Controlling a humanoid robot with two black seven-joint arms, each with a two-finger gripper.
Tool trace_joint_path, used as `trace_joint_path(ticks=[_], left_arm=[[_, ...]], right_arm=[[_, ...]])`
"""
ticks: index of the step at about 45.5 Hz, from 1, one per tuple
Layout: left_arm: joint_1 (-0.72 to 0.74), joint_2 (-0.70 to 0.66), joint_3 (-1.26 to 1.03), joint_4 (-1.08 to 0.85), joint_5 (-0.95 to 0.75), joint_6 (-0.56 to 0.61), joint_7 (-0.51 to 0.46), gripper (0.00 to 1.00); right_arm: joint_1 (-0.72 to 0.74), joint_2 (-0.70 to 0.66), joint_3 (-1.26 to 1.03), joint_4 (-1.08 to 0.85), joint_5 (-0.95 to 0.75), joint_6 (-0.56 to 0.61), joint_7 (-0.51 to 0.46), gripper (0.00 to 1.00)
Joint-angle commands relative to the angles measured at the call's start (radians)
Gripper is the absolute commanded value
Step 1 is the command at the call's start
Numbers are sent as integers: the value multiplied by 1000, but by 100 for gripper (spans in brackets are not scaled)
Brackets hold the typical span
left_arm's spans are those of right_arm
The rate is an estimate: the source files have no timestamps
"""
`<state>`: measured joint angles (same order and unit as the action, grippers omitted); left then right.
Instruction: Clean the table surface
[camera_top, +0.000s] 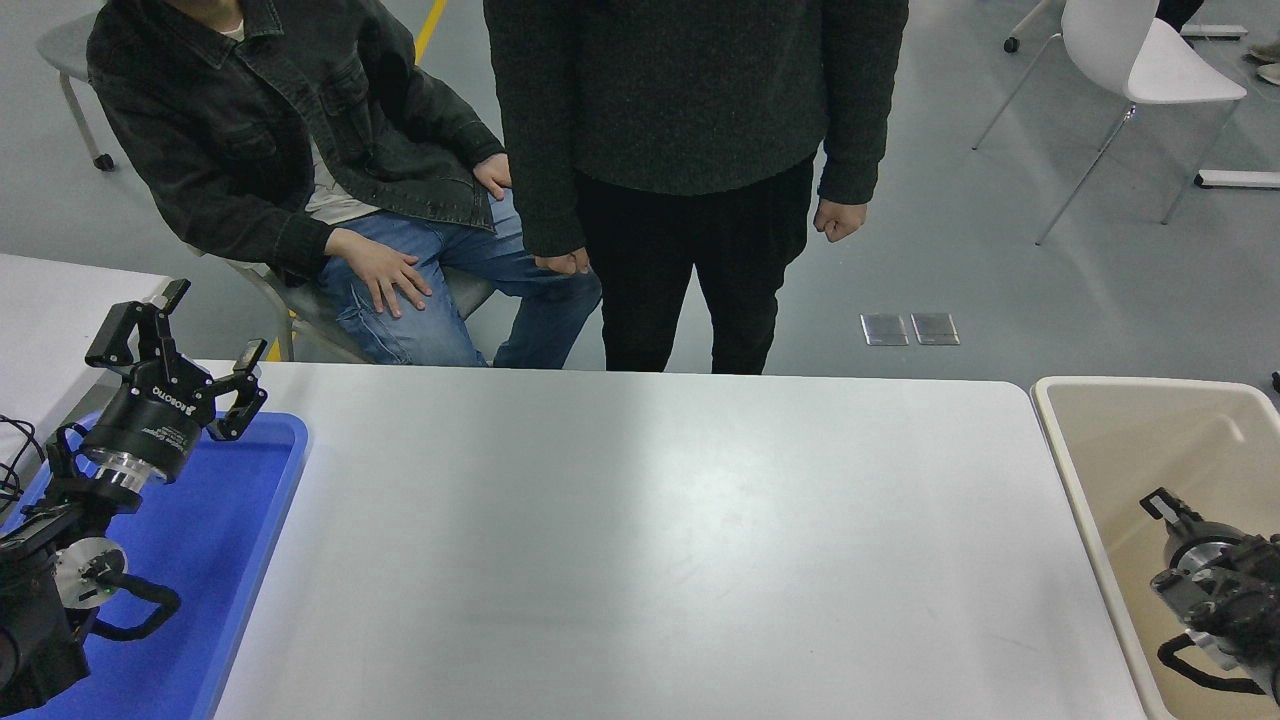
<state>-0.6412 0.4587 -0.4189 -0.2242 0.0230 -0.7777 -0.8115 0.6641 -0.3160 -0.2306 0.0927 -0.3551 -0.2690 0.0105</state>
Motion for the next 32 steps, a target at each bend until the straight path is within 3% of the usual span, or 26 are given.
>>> trace_joint_path(ticks=[1, 13, 32], left_arm=[[0, 0, 0, 0, 0, 0, 0, 100], [0, 0, 0, 0, 0, 0, 0, 100], [0, 0, 0, -1, 0, 0, 0, 100]], right_arm=[[20, -5, 4, 13, 7, 1, -7, 100], [77, -80, 69, 107, 13, 4, -6, 100], [89, -264, 510, 587, 13, 2, 19, 100]])
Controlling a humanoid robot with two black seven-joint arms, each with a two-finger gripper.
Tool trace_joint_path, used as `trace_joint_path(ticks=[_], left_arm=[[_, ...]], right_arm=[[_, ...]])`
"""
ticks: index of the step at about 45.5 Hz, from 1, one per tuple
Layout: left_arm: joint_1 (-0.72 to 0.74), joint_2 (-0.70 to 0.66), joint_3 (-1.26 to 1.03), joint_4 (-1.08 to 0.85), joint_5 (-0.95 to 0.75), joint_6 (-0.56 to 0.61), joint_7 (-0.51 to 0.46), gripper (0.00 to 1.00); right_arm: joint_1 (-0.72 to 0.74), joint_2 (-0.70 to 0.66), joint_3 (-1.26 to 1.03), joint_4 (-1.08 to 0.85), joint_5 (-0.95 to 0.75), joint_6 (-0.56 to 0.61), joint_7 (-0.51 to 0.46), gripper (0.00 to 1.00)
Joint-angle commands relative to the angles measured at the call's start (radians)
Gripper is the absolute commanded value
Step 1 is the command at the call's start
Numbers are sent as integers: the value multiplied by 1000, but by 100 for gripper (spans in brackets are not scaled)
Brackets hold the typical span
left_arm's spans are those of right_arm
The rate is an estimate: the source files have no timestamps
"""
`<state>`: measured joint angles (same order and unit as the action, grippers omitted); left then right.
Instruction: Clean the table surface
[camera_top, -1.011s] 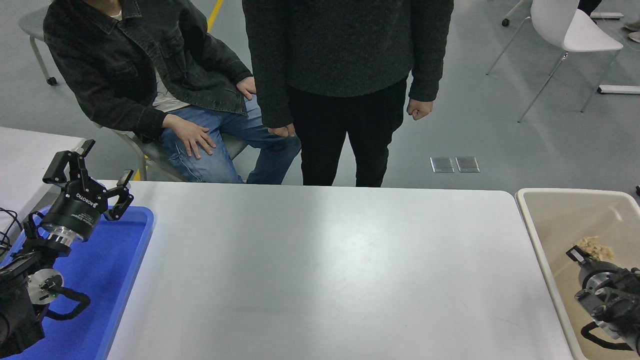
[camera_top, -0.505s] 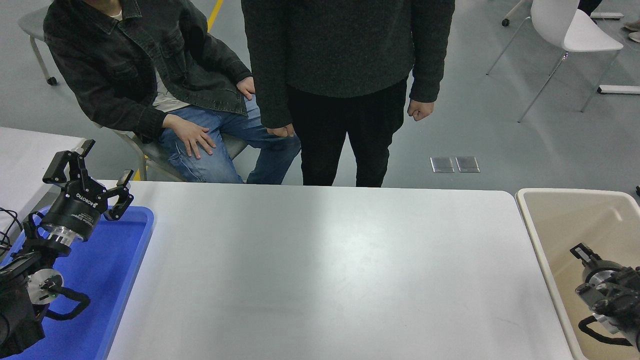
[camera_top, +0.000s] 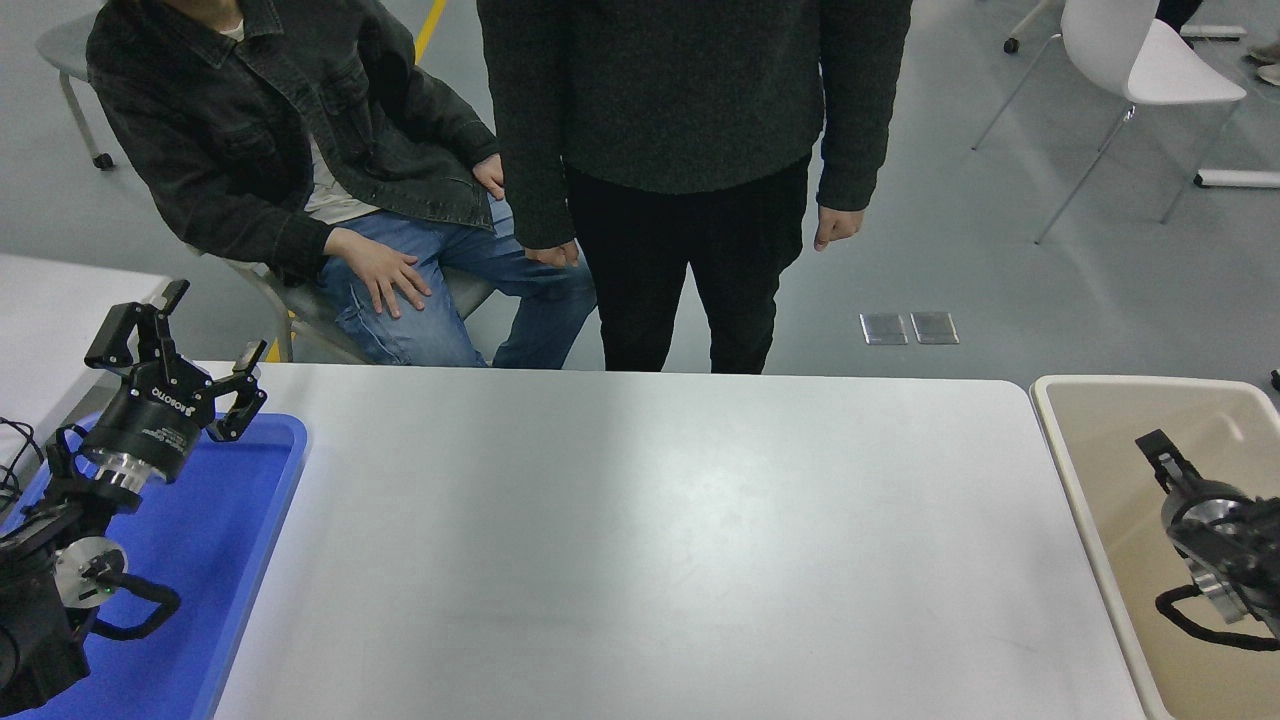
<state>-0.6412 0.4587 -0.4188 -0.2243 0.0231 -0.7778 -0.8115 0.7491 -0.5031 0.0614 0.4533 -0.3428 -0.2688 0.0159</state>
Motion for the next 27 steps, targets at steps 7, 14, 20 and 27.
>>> trace_joint_path(ticks=[7, 14, 20, 27], left_arm=[[0, 0, 0, -1, 0, 0, 0, 100], [0, 0, -2, -1, 0, 0, 0, 100], [0, 0, 0, -1, 0, 0, 0, 100], [0, 0, 0, -1, 0, 0, 0, 100]], right_arm=[[-5, -68, 340, 303, 1, 6, 50, 100], [-5, -55, 451, 372, 1, 5, 95, 100], [-5, -11, 547, 383, 1, 5, 125, 100], [-23, 47, 607, 383, 1, 5, 190, 100]])
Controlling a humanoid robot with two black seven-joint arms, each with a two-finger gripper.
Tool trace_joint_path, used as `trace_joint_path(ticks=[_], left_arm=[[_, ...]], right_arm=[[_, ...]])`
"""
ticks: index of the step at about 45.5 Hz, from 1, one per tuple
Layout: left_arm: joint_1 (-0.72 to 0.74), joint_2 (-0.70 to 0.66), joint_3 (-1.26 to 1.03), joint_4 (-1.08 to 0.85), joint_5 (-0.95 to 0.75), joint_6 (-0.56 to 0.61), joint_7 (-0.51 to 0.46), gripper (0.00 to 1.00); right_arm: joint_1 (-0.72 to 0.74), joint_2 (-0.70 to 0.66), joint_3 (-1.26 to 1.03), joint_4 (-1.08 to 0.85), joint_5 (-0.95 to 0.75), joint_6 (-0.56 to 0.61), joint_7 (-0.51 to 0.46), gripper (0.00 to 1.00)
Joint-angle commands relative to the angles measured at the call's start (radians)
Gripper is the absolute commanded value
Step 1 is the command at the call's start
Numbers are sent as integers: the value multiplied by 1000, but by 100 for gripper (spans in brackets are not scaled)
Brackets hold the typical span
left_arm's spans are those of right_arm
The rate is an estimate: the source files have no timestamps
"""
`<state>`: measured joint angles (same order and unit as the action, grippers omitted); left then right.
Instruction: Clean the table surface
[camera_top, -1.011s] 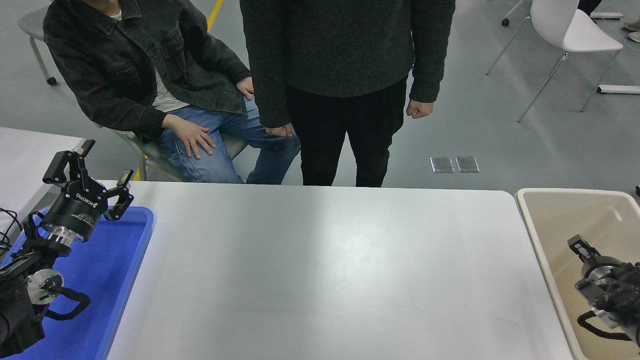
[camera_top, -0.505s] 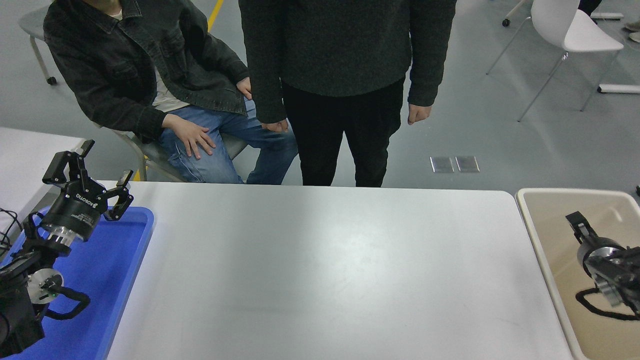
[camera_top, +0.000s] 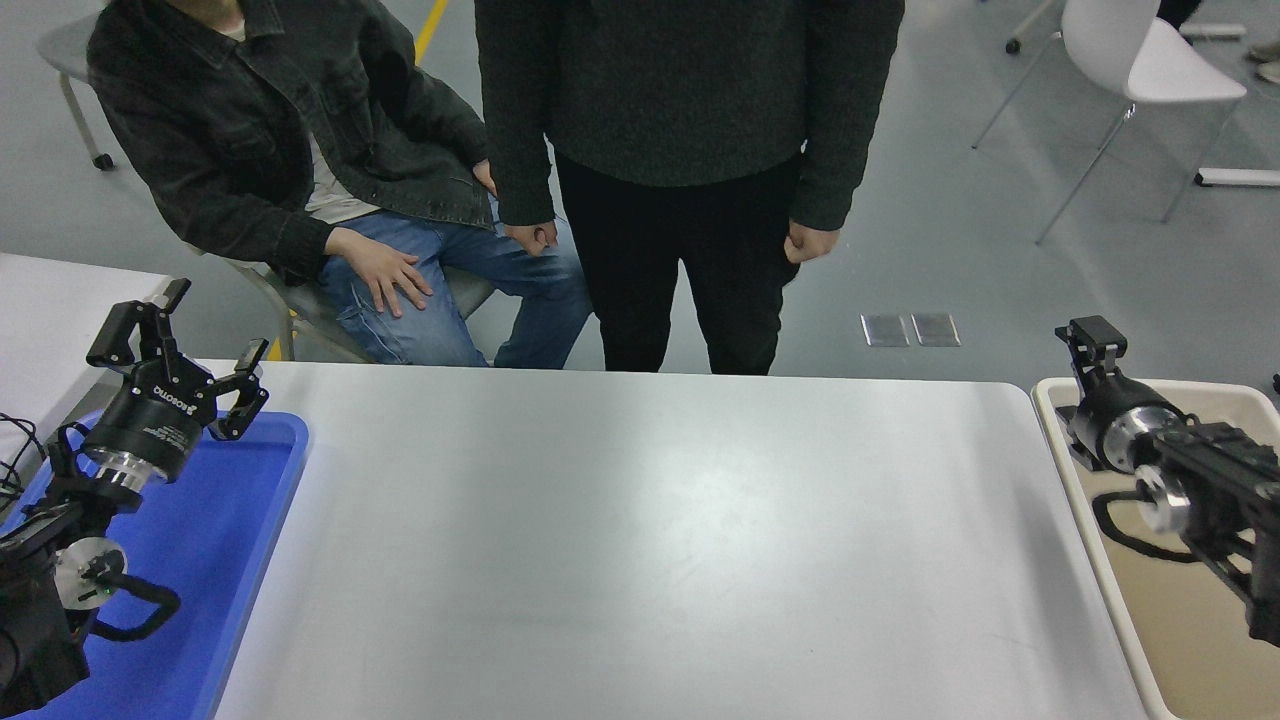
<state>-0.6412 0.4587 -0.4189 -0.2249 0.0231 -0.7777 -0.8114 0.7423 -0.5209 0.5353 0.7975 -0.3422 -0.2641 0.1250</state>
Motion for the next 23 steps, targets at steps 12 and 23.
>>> trace_joint_path(ticks=[12, 23], left_arm=[[0, 0, 0, -1, 0, 0, 0, 100], [0, 0, 0, 1, 0, 0, 0, 100]], right_arm=[[-122, 215, 348, 39, -1, 3, 140, 100], [-204, 321, 446, 39, -18, 16, 231, 100]])
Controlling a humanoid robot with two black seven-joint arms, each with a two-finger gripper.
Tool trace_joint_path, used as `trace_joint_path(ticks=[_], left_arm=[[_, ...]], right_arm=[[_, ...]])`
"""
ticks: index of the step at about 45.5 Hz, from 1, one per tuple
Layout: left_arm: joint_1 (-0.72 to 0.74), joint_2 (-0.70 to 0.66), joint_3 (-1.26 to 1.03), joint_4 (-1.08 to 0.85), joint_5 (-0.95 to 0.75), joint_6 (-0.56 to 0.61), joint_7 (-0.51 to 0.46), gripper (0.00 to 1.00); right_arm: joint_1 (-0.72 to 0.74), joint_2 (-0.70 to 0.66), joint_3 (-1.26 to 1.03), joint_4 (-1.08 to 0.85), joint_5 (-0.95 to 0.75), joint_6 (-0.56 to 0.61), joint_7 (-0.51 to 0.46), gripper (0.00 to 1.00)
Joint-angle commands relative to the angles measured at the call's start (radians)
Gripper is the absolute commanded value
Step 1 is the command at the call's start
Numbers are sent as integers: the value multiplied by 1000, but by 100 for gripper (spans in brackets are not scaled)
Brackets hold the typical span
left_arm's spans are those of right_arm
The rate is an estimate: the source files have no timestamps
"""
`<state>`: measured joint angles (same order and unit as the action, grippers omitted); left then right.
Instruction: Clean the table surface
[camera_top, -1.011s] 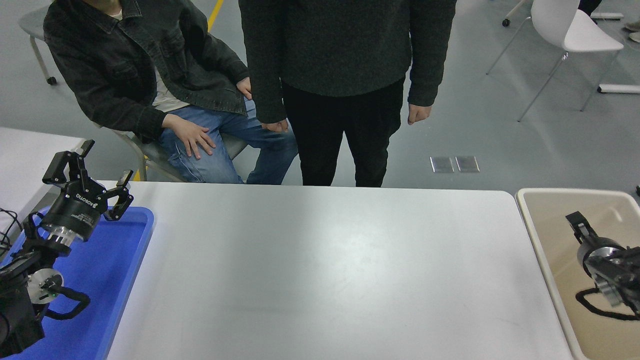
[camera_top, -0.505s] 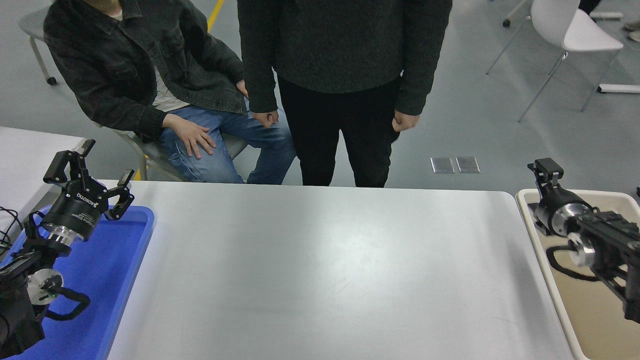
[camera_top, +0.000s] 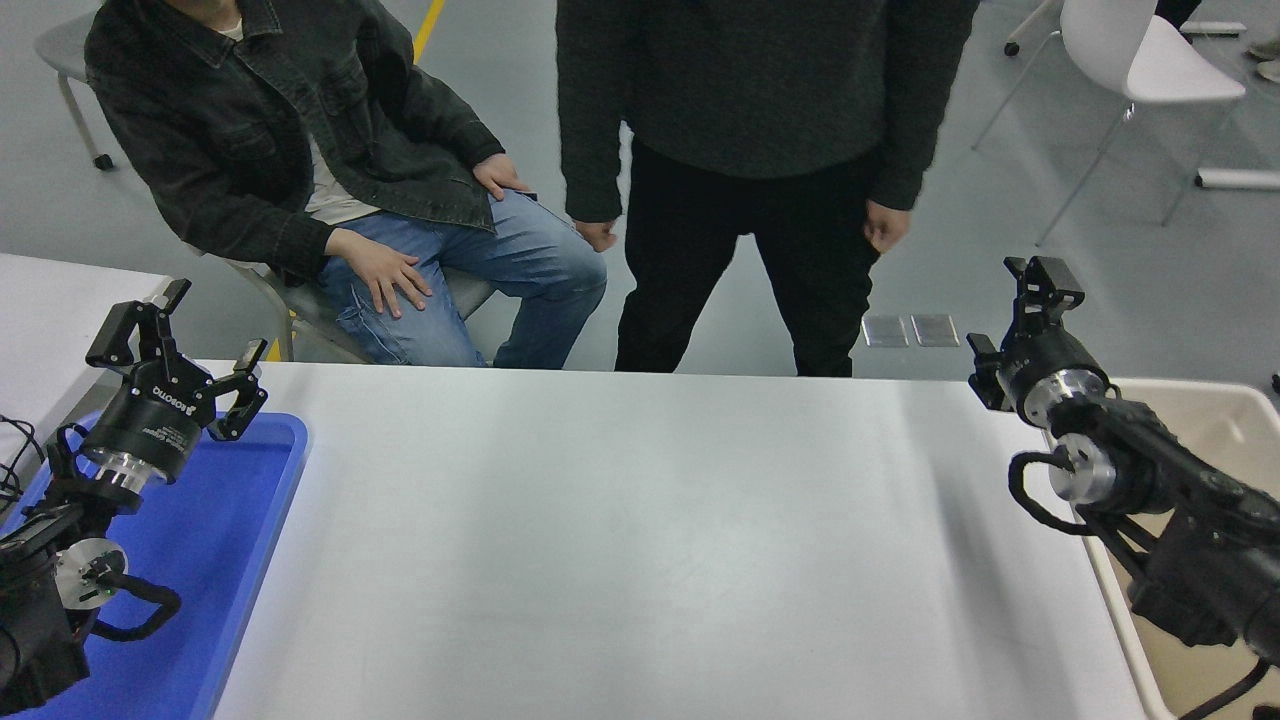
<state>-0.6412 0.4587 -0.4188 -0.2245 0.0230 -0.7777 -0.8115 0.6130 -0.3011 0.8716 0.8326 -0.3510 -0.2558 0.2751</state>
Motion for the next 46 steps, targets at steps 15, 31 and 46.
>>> trace_joint_path(ticks=[15, 31, 46], left_arm=[[0, 0, 0, 1, 0, 0, 0, 100], [0, 0, 0, 1, 0, 0, 0, 100], [0, 0, 0, -1, 0, 0, 0, 100]], right_arm=[[-119, 108, 112, -24, -14, 43, 164, 100], [-156, 135, 109, -29, -106, 58, 187, 100], [-162, 139, 99, -29, -108, 58, 197, 100]])
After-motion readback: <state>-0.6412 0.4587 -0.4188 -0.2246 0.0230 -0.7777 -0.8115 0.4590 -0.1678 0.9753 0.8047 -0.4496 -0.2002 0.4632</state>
